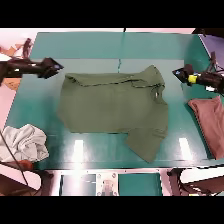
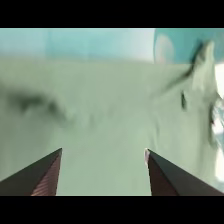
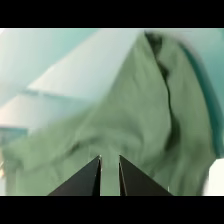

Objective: Fold the shirts.

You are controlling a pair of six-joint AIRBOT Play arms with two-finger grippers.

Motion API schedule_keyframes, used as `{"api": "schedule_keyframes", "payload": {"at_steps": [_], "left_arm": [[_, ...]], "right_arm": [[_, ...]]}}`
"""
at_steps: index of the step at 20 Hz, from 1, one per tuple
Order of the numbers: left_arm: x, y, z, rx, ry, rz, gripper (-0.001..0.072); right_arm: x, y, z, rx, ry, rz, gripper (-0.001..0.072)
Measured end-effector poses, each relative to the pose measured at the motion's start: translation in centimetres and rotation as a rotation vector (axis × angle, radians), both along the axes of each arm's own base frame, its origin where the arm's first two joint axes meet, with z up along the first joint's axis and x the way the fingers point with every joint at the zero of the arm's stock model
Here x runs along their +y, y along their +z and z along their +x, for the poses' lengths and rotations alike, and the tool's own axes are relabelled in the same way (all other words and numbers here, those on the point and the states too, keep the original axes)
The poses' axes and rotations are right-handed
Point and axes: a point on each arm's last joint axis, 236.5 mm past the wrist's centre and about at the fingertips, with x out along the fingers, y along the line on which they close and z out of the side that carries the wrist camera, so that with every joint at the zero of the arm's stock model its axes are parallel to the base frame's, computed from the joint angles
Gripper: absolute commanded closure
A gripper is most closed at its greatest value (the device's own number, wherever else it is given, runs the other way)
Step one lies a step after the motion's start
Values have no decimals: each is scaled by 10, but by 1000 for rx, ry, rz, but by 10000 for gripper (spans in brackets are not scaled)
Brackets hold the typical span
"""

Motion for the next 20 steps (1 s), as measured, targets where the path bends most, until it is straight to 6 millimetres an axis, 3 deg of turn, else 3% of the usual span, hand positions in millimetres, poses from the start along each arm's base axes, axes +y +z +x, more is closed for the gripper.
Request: {"api": "schedule_keyframes", "payload": {"at_steps": [4,5,6,11,13,17,20], "left_arm": [[17,-22,-66,269,-75,-29,103],[17,-29,-84,331,-90,-33,103],[15,-33,-100,377,-101,-40,103],[12,-74,-185,554,-104,36,102],[12,-89,-205,572,-79,68,102],[5,-116,-222,570,-27,77,102],[-1,-130,-228,560,-4,62,102]], "right_arm": [[-4,-26,-67,147,41,6,547],[-6,-34,-85,190,40,3,465],[-8,-41,-101,226,29,0,439],[-15,-88,-175,460,-15,-14,437],[-12,-104,-197,535,-15,-14,374],[4,-128,-232,642,3,12,374],[23,-137,-248,686,20,57,375]]}}
